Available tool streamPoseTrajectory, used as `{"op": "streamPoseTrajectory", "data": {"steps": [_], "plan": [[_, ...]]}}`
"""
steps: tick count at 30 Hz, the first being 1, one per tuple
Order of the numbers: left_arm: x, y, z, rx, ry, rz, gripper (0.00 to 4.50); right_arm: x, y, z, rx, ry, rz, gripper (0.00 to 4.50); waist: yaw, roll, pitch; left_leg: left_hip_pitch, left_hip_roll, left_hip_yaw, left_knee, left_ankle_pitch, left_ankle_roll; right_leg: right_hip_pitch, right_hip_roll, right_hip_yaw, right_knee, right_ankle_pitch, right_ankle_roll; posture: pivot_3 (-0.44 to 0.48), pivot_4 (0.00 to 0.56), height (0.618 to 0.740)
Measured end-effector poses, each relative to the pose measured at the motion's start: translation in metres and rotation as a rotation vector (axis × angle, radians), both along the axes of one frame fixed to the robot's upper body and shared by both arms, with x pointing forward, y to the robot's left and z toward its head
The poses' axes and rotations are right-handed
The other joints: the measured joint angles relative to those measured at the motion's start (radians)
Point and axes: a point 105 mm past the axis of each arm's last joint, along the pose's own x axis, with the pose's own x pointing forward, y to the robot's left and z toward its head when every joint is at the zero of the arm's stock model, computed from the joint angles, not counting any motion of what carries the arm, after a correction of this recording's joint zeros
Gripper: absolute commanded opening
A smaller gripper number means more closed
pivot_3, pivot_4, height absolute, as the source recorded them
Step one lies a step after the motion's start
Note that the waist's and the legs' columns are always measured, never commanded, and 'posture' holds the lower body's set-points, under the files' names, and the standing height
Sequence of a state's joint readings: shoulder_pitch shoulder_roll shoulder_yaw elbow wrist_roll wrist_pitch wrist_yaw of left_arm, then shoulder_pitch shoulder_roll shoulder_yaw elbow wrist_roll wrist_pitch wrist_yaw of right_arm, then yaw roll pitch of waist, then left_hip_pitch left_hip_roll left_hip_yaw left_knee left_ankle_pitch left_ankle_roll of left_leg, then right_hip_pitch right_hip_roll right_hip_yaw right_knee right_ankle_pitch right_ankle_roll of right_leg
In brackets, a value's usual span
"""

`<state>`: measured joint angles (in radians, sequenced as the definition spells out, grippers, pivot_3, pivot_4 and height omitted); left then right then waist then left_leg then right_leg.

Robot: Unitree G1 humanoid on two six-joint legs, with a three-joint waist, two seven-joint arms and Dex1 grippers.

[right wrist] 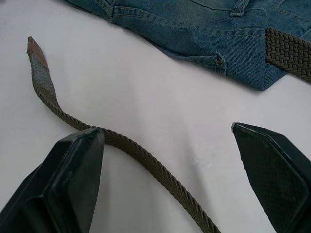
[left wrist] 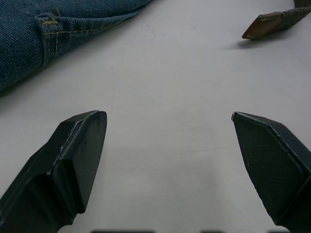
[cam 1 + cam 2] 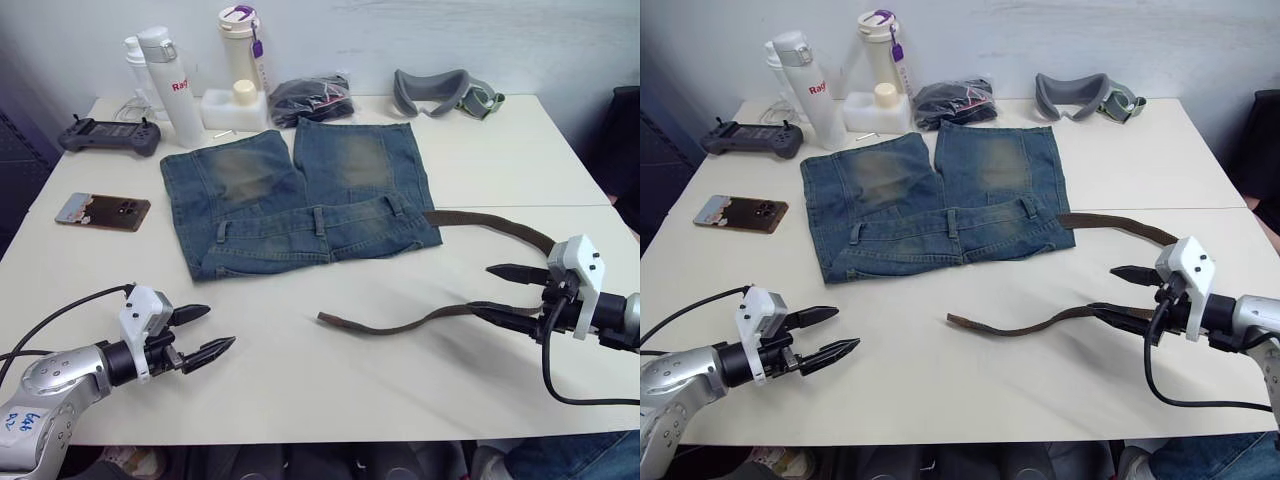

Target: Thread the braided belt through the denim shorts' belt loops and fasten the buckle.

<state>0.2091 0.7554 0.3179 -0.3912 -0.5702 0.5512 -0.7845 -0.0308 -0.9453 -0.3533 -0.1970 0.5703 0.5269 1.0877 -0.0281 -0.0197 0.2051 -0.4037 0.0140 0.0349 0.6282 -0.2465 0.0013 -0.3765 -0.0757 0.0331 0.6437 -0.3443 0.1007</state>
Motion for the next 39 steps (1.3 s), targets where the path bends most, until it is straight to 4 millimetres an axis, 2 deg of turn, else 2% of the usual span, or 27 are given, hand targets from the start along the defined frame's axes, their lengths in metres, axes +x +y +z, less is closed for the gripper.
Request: {"op": "streamPoseTrajectory", "data": {"steps": [11,15,19,21,24,26,27,28,30,31,34,37,39], "plan": [[-0.003,-0.004,0.014,-0.085,-0.019,-0.018,4.49,-0.002,0.001,-0.005,-0.012,0.016,0.013,4.45,0.0,0.0,0.0,0.0,0.0,0.0,-0.001,0.0,0.0,0.0,-0.001,0.0,-0.001,0.0,0.0,0.0,0.15,0.735],[-0.003,-0.007,0.02,-0.188,0.029,-0.016,4.49,-0.002,0.003,-0.008,-0.012,0.029,0.023,4.45,0.0,0.0,0.0,0.0,0.0,0.0,-0.001,0.0,0.0,0.0,-0.001,0.0,-0.001,0.0,0.0,0.0,0.15,0.735],[-0.011,-0.018,0.03,-0.203,0.038,-0.111,4.49,-0.001,0.011,-0.01,-0.039,0.055,0.059,4.45,-0.001,0.0,0.0,0.0,0.0,0.0,-0.001,0.0,0.0,0.0,-0.001,0.0,-0.002,0.0,0.0,0.0,0.15,0.735],[-0.01,-0.02,0.036,-0.191,0.016,-0.14,4.49,0.0,0.018,-0.004,-0.052,0.046,0.088,4.45,0.0,0.001,0.0,0.0,0.0,0.0,-0.001,0.0,0.0,0.0,-0.001,0.0,-0.001,0.0,0.0,0.0,0.15,0.735],[-0.007,-0.024,0.045,-0.093,-0.011,-0.203,4.49,-0.002,0.038,0.002,-0.165,0.06,0.201,4.45,0.0,0.001,0.0,0.0,0.0,0.0,-0.001,-0.001,-0.001,0.0,-0.001,0.0,-0.002,-0.001,-0.002,0.0,0.15,0.735],[-0.009,-0.03,0.044,-0.011,-0.023,-0.258,4.49,-0.002,0.051,0.005,-0.213,0.051,0.257,4.45,-0.002,0.001,0.0,0.0,0.0,0.0,-0.002,-0.003,-0.004,0.0,-0.001,0.0,-0.006,-0.008,-0.016,0.0,0.15,0.735],[-0.01,-0.032,0.041,0.017,-0.02,-0.28,4.49,-0.002,0.06,0.005,-0.232,0.048,0.289,4.45,-0.003,0.001,0.0,0.0,0.0,0.001,-0.003,-0.003,-0.003,0.0,-0.001,0.001,-0.006,-0.008,-0.017,0.0,0.15,0.735],[-0.01,-0.033,0.039,0.025,-0.017,-0.289,4.49,-0.003,0.065,0.005,-0.241,0.05,0.311,4.45,-0.003,0.001,0.0,-0.001,0.0,0.001,-0.003,-0.002,-0.001,0.0,-0.001,0.001,-0.007,-0.007,-0.016,0.0,0.15,0.735],[-0.01,-0.038,0.033,0.037,-0.01,-0.308,4.49,-0.004,0.083,0.005,-0.274,0.059,0.372,4.45,-0.002,0.001,0.0,-0.002,0.0,0.001,-0.004,-0.003,-0.001,-0.001,-0.001,-0.001,-0.007,0.0,-0.003,0.0,0.15,0.735],[-0.01,-0.039,0.031,0.039,-0.014,-0.312,4.49,-0.005,0.09,0.003,-0.3,0.062,0.395,4.45,-0.001,0.001,0.0,-0.002,0.0,0.001,-0.005,-0.003,-0.001,-0.002,-0.001,-0.001,-0.009,0.0,-0.003,0.0,0.15,0.735],[-0.009,-0.045,0.028,0.026,-0.022,-0.32,4.49,-0.006,0.103,-0.009,-0.346,0.087,0.43,4.45,0.0,0.001,0.0,-0.002,0.001,0.0,-0.008,-0.003,-0.001,-0.002,-0.001,-0.002,-0.012,0.0,-0.003,0.0,0.15,0.735],[-0.006,-0.049,0.03,-0.011,-0.055,-0.311,4.49,-0.002,0.12,-0.03,-0.335,0.1,0.443,4.45,0.0,0.001,-0.001,-0.003,0.001,0.001,-0.008,-0.003,-0.001,-0.002,-0.001,-0.002,-0.013,0.0,-0.002,0.0,0.15,0.735],[-0.004,-0.048,0.03,-0.008,-0.063,-0.305,4.49,0.0,0.12,-0.043,-0.358,0.121,0.436,4.45,0.0,0.001,-0.001,-0.003,0.0,0.001,-0.007,-0.003,-0.001,-0.002,-0.001,-0.002,-0.013,0.0,-0.002,0.0,0.15,0.735]]}}
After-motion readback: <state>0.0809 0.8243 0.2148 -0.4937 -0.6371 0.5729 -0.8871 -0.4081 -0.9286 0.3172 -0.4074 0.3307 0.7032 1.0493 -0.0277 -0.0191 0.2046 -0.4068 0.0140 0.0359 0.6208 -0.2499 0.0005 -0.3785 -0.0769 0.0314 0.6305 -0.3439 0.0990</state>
